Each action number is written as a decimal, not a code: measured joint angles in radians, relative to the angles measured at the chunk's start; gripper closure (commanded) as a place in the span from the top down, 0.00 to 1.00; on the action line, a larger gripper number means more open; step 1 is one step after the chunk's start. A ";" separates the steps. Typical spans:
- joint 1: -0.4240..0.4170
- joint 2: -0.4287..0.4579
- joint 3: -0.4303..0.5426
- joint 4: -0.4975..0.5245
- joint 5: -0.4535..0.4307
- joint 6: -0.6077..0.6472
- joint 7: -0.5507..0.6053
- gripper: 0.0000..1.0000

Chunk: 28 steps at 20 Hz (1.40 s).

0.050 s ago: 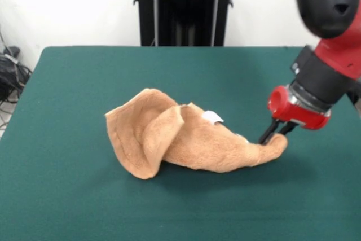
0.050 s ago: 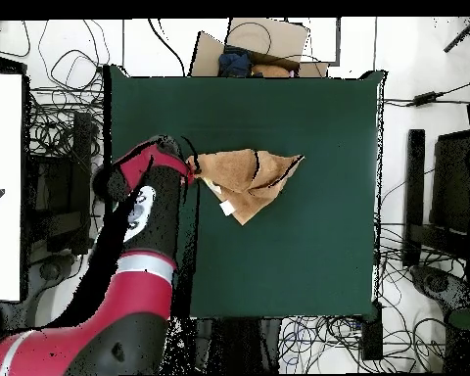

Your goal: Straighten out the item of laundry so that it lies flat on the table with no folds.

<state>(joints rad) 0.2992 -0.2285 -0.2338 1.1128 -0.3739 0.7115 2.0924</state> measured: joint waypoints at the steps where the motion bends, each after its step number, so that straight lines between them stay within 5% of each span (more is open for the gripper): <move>1: 0.017 0.000 -0.009 0.004 -0.004 -0.001 0.000 0.00; 15: 0.184 0.034 -0.133 0.059 -0.013 -0.188 0.013 0.00; 28: 0.225 0.099 -0.230 0.114 0.042 -0.379 0.020 0.00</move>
<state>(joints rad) 0.5245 -0.1294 -0.4643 1.2266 -0.3316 0.3329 2.1121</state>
